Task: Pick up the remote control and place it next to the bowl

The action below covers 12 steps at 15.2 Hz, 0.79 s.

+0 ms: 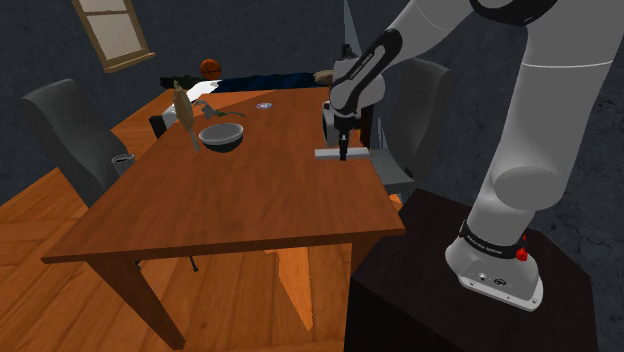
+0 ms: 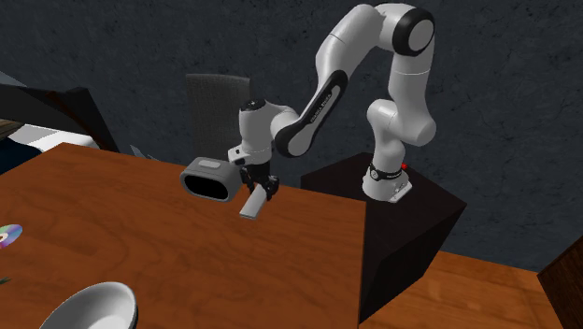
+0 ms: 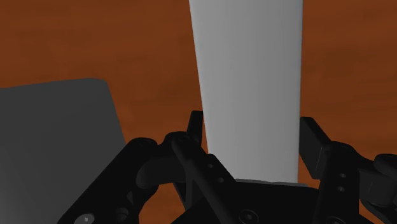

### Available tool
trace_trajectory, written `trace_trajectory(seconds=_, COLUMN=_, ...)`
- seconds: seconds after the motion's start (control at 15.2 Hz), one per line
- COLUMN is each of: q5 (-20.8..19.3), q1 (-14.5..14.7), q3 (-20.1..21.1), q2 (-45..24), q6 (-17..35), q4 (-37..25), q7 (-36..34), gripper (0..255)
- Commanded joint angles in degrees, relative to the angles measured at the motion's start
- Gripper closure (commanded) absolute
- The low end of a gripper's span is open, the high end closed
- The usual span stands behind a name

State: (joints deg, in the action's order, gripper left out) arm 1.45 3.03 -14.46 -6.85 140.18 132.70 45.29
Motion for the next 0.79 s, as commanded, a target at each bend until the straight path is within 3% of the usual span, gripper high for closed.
trace_trajectory(seconds=0.0, q5=-0.5, q1=0.02, q3=-0.14, q2=1.27, q6=-1.65, q4=-0.42, q7=-0.24, gripper=255)
trace_trajectory(seconds=0.73, q5=-2.49, q1=0.21, q3=-0.28, q2=6.93, q6=-10.0, q4=-3.29, q7=-1.58, gripper=255)
